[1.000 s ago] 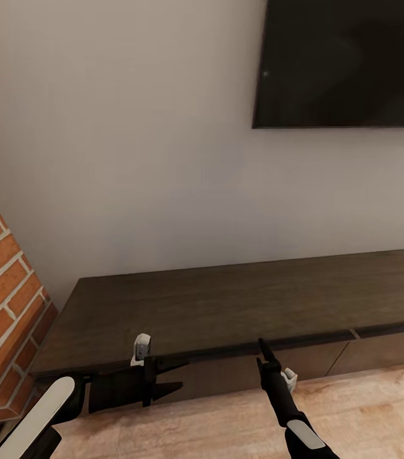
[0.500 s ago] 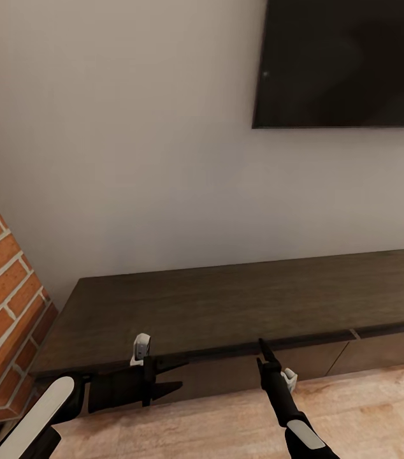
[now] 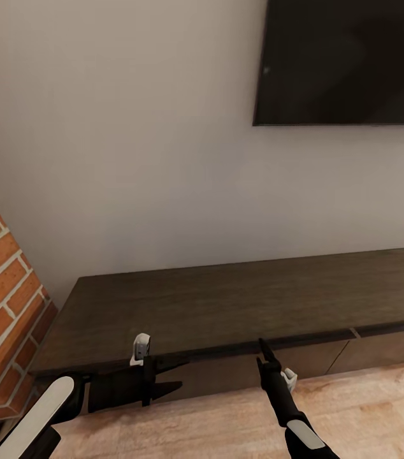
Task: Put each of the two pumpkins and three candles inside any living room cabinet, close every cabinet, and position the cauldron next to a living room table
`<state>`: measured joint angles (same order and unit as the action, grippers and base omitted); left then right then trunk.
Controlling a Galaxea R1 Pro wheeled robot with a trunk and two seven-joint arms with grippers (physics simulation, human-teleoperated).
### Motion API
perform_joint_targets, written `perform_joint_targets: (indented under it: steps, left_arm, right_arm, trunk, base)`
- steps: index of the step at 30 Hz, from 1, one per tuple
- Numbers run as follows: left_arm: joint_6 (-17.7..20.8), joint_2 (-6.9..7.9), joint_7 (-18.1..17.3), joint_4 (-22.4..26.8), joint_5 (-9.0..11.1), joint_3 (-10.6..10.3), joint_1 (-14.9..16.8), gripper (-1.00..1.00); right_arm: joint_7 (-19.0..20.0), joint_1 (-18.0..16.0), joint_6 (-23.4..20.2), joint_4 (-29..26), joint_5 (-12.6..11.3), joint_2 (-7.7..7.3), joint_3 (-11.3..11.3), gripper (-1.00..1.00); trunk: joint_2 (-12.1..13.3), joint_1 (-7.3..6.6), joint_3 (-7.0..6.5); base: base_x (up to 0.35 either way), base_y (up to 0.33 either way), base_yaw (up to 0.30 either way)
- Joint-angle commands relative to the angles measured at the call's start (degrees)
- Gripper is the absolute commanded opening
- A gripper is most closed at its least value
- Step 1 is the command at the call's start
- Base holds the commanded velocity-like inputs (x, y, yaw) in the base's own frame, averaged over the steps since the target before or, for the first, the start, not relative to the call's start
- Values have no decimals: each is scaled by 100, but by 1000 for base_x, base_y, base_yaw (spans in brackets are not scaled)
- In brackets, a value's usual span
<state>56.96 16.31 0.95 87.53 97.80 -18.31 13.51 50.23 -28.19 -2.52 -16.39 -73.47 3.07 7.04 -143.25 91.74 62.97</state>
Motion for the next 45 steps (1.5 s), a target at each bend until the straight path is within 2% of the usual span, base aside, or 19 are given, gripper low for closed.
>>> perform_joint_targets:
  steps: [1,22,23,45]
  left_arm:
    - [5,4,10,1,21,-6,3,100]
    - [2,0,10,1,29,-6,3,100]
    - [1,2,10,1,29,-6,4,100]
    - [0,4,10,1,29,-8,3,100]
  right_arm:
    - [22,-3,-24,4,-9,3,26,100]
    - [22,-3,-22,4,-10,6,26,100]
    - [22,-3,-21,4,-10,7,26,-100]
    - [22,-2,-29,4,-11,10,26,-100]
  trunk:
    - [-2,-1,5]
    - [-5,4,49]
    - [-5,4,49]
    - [-5,4,49]
  base:
    - [0,0,0]
    - [0,0,0]
    - [0,0,0]
    - [0,0,0]
